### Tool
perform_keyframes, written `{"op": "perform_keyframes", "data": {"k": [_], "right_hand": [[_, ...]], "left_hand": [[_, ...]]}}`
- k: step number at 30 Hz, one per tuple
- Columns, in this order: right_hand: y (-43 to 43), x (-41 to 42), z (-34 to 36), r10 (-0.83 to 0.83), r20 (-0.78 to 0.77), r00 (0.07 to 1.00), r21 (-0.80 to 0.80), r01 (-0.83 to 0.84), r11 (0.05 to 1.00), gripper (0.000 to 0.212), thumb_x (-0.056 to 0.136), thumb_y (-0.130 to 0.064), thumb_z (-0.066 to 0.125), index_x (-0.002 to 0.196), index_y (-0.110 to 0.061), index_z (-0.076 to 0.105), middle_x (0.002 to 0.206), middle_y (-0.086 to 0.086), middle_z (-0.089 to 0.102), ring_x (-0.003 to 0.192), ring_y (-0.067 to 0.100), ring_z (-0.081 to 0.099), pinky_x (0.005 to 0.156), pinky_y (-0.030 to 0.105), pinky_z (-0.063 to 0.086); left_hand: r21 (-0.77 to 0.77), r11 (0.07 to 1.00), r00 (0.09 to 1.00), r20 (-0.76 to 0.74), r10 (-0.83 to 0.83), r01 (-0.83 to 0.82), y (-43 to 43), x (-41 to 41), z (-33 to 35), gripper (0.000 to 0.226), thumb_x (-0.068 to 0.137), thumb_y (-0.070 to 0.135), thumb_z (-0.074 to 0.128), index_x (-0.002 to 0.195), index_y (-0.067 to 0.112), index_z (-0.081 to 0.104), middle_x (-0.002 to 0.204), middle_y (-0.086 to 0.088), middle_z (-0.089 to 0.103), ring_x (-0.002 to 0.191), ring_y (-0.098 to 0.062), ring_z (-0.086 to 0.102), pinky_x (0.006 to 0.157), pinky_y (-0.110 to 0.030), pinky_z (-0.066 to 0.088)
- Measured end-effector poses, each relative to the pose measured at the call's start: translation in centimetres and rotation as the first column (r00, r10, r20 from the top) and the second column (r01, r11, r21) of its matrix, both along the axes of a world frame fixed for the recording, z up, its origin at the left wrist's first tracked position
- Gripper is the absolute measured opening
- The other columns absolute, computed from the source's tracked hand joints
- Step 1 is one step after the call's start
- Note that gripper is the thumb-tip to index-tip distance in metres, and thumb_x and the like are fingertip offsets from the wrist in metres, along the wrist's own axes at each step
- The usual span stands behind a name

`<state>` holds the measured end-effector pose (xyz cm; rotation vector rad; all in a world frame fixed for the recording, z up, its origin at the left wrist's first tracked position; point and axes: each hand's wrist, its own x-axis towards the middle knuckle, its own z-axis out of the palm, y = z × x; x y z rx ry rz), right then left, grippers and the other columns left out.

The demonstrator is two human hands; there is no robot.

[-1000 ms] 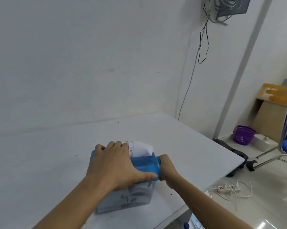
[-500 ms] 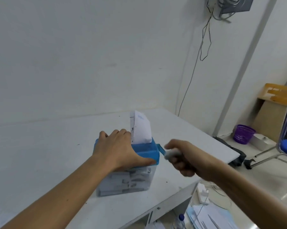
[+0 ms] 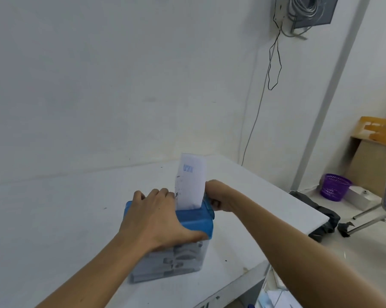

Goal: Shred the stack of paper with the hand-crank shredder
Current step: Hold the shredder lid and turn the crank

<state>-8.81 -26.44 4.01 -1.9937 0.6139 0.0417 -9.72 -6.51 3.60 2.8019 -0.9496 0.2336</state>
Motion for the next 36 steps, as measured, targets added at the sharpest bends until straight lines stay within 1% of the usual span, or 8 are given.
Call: {"op": "perform_keyframes", "data": {"k": [3,9,15,19,23,29,33,36], "right_hand": [[-0.3,0.0,-3.9,0.025,-0.088,0.996,0.088,-0.017,0.996,0.01,0.072,-0.008,0.049,0.068,-0.016,0.044,0.062,0.005,0.046,0.052,0.014,0.035,0.059,0.03,0.031],[1.6,-5.7,-6.8,-0.009,-0.056,0.998,-0.001,0.009,1.0,0.027,0.088,0.003,0.039,0.067,-0.011,0.049,0.049,0.002,0.047,0.038,0.01,0.035,0.042,0.02,0.027],[2.6,-12.4,-2.6,0.131,0.004,0.991,-0.005,-0.131,0.991,0.025,0.101,-0.022,0.044,0.08,-0.013,0.055,0.052,0.001,0.052,0.039,0.011,0.038,0.042,0.02,0.033],[1.7,-12.5,2.0,0.101,0.065,0.993,0.091,-0.107,0.99,0.043,0.098,-0.04,0.057,0.061,-0.019,0.047,0.052,-0.004,0.04,0.043,0.01,0.03,0.04,0.02,0.027],[0.5,-7.7,4.4,0.1,0.112,0.989,0.034,-0.104,0.994,0.046,0.093,-0.037,0.067,0.058,-0.016,0.047,0.049,-0.001,0.037,0.042,0.011,0.029,0.042,0.022,0.024],[0.2,-1.5,5.1,0.067,0.14,0.988,-0.285,-0.025,0.958,0.034,0.094,-0.023,0.064,0.067,-0.004,0.057,0.047,0.006,0.058,0.036,0.016,0.052,0.039,0.02,0.035],[0.5,2.4,1.9,0.039,0.032,0.999,-0.34,-0.026,0.94,0.031,0.09,-0.003,0.05,0.06,-0.008,0.043,0.053,0.008,0.046,0.041,0.016,0.039,0.04,0.021,0.03],[0.3,2.6,-2.2,0.062,-0.098,0.993,-0.241,-0.084,0.967,0.032,0.088,-0.001,0.046,0.061,-0.012,0.034,0.058,0.006,0.036,0.049,0.016,0.029,0.048,0.025,0.027]], "left_hand": [[0.02,1.0,1.0,0.016,0.019,-0.019,0.0,-0.2,0.1,0.091,0.05,0.106,0.039,0.102,0.032,0.048,0.093,0.016,0.048,0.092,-0.011,0.049,0.094,-0.038,0.036],[0.04,0.997,0.997,0.021,0.068,-0.068,-0.3,0.0,-0.1,0.101,0.044,0.108,0.035,0.108,0.031,0.052,0.095,0.012,0.05,0.095,-0.014,0.049,0.092,-0.041,0.038],[0.047,0.997,0.998,-0.002,0.055,-0.055,-0.3,0.2,0.0,0.102,0.045,0.107,0.035,0.112,0.033,0.051,0.098,0.013,0.049,0.098,-0.014,0.049,0.093,-0.044,0.037],[0.027,0.999,0.999,-0.024,0.034,-0.033,-0.3,0.1,-0.1,0.095,0.049,0.105,0.038,0.111,0.035,0.052,0.094,0.016,0.049,0.094,-0.012,0.05,0.095,-0.044,0.038],[-0.002,1.0,0.999,-0.032,0.027,-0.027,-0.6,0.4,-0.2,0.096,0.05,0.103,0.04,0.117,0.035,0.052,0.097,0.016,0.051,0.097,-0.012,0.051,0.094,-0.042,0.036],[0.008,0.999,0.998,-0.051,0.04,-0.039,-0.8,0.4,0.0,0.096,0.052,0.102,0.046,0.121,0.035,0.049,0.101,0.016,0.051,0.098,-0.012,0.05,0.095,-0.041,0.036],[-0.021,0.999,0.997,-0.064,0.031,-0.032,-0.8,0.2,-0.1,0.092,0.054,0.1,0.048,0.123,0.038,0.049,0.099,0.017,0.051,0.096,-0.009,0.05,0.095,-0.04,0.036],[-0.01,0.999,0.998,-0.046,0.052,-0.053,-0.8,0.4,-0.1,0.095,0.052,0.103,0.043,0.119,0.035,0.052,0.1,0.014,0.052,0.097,-0.011,0.051,0.094,-0.041,0.036]]}}
